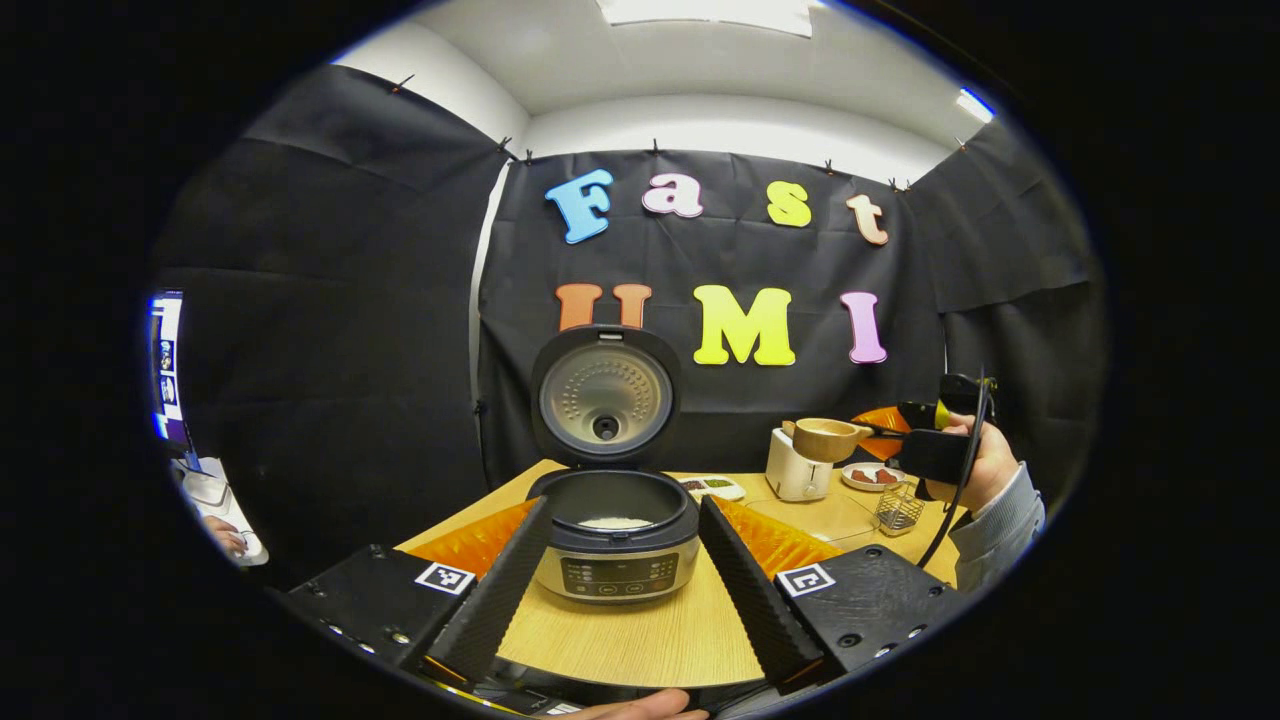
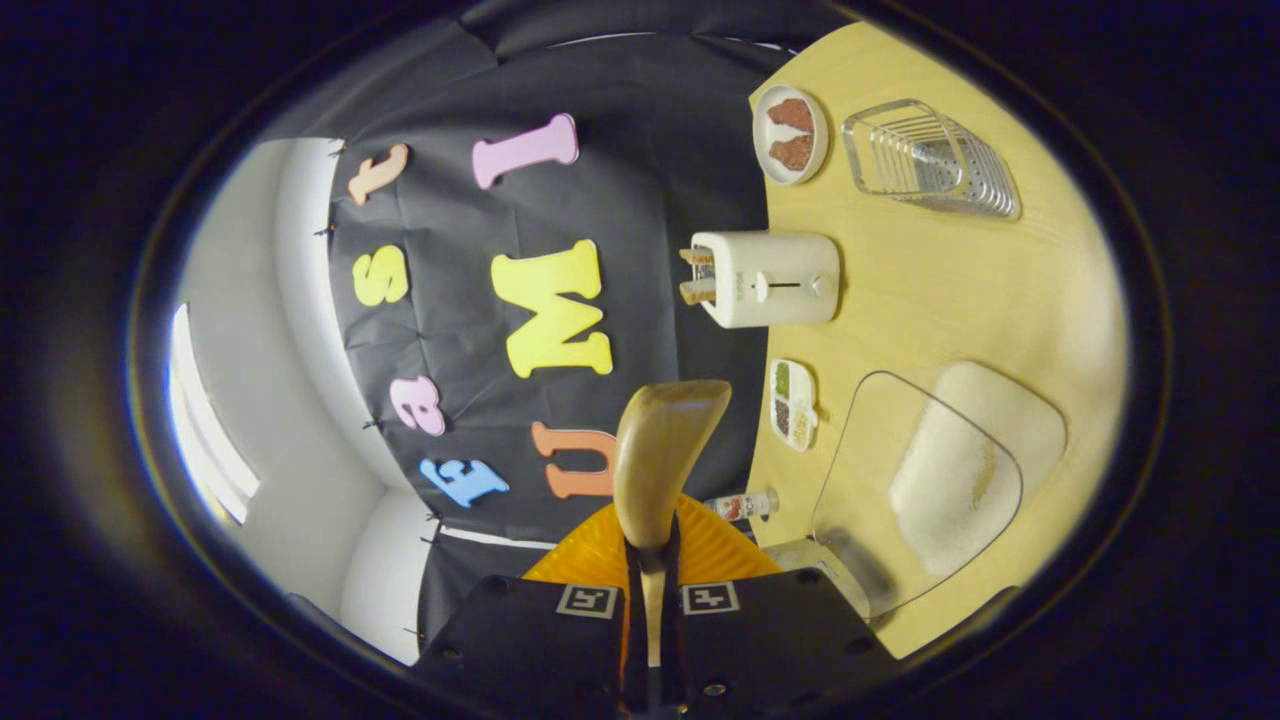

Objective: Close the left gripper, press the button to open the rice cooker; take a wooden spoon from the chopstick holder with the right hand, scoop a spoonful of rice and pour it into the rice cooker, then put the wooden spoon back into the chopstick holder.

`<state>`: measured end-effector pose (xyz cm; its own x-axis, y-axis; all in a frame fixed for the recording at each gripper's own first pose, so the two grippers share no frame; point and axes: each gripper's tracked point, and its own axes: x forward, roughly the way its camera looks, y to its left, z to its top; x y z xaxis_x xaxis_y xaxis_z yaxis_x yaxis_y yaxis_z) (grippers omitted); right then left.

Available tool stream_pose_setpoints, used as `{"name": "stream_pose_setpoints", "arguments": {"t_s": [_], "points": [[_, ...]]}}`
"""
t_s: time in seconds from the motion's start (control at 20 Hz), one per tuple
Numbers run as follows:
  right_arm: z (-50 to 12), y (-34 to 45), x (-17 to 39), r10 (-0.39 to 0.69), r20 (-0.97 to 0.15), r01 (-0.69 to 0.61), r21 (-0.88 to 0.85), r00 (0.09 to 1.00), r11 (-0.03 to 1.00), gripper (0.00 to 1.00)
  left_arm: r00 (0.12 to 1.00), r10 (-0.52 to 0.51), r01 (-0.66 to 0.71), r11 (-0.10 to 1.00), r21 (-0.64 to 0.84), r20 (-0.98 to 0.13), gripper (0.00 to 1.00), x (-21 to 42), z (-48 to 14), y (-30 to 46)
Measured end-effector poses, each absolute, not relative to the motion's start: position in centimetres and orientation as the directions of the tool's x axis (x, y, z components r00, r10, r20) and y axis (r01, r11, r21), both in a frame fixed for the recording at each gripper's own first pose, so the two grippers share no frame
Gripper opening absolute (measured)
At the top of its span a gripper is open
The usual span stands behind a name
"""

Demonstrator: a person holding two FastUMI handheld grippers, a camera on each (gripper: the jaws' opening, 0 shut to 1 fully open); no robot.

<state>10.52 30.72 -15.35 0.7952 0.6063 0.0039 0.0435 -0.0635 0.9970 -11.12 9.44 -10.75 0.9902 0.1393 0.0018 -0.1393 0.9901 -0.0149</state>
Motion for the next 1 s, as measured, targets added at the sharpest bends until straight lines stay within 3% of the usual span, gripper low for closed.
{"name": "stream_pose_setpoints", "arguments": {"t_s": [0.15, 0.5, 1.0], "points": [[-14.3, 34.6, 9.9, 0.639, 0.01, 0.029, 0.998, 0.769, -0.051, 0.1, 0.99, 0.14, -0.14, 0.99, -0.008, 0.002, 0.94, -11.7, -10.8, 10.3], [-12.5, 43.8, 8.7, 0.704, -0.024, -0.084, 0.989, 0.71, 0.118, 0.1, 0.989, 0.148, -0.148, 0.989, -0.007, 0.015, 0.94, -13.1, -10.6, 11.7], [-11.9, 54.9, 8.3, 0.707, -0.101, -0.366, 0.799, 0.7, 0.477, 0.1, 0.983, 0.181, -0.181, 0.983, -0.02, 0.001, 0.94, -14.1, -12.1, 14.1]]}}
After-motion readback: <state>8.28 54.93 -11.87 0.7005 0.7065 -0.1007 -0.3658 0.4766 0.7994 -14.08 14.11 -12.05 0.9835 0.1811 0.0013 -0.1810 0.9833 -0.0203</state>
